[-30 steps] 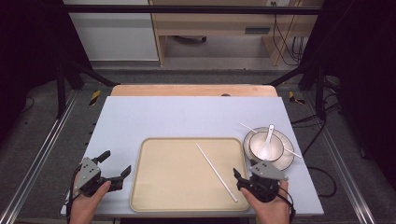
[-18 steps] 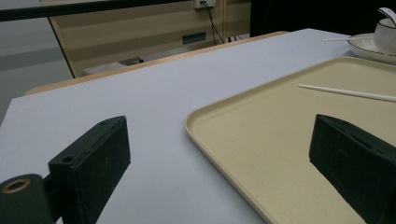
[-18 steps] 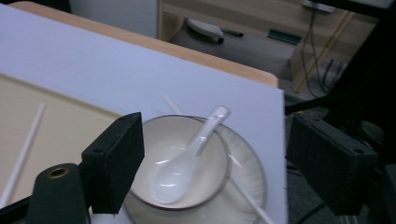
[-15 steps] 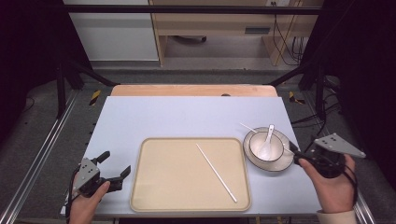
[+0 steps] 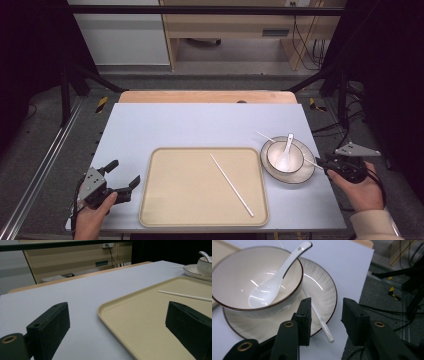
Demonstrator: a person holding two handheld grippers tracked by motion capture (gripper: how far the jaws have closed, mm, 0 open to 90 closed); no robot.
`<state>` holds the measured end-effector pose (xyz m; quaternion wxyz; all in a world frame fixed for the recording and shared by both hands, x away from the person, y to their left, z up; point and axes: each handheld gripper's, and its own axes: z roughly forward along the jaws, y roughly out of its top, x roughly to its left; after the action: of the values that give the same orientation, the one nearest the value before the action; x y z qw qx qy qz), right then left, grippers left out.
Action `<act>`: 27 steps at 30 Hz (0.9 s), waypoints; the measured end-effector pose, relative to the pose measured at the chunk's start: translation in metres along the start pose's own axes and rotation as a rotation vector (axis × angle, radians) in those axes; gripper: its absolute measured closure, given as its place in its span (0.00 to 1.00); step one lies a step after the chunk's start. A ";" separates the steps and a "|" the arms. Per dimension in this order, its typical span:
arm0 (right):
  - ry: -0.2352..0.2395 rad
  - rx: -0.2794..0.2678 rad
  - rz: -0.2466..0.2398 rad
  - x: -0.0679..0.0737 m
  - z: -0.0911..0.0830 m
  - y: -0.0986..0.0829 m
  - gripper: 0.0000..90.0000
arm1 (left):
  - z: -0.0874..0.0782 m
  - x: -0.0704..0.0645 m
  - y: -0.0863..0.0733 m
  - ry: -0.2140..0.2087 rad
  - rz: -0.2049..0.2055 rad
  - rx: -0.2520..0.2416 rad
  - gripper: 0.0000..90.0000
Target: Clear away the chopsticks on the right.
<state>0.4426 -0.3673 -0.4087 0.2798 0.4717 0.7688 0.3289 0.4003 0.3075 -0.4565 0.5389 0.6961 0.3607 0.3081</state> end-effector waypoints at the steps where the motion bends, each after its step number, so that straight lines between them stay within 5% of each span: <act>1: 0.000 0.000 0.000 0.000 0.000 0.000 0.67 | 0.000 0.000 0.000 0.000 0.000 0.000 0.06; 5: 0.060 0.025 -0.048 -0.004 0.027 -0.004 0.67 | -0.001 0.000 0.000 0.010 -0.033 -0.005 0.06; 11: 0.109 0.077 -0.106 -0.002 0.050 -0.004 0.69 | -0.001 0.000 -0.001 0.018 -0.027 0.003 0.06; 27: 0.179 0.113 -0.123 -0.003 0.059 -0.005 0.93 | -0.006 0.002 -0.003 0.029 -0.029 0.004 0.06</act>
<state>0.4852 -0.3578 -0.4492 0.2026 0.4075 0.8354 0.3083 0.3958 0.3128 -0.4580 0.5368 0.6873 0.3791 0.3095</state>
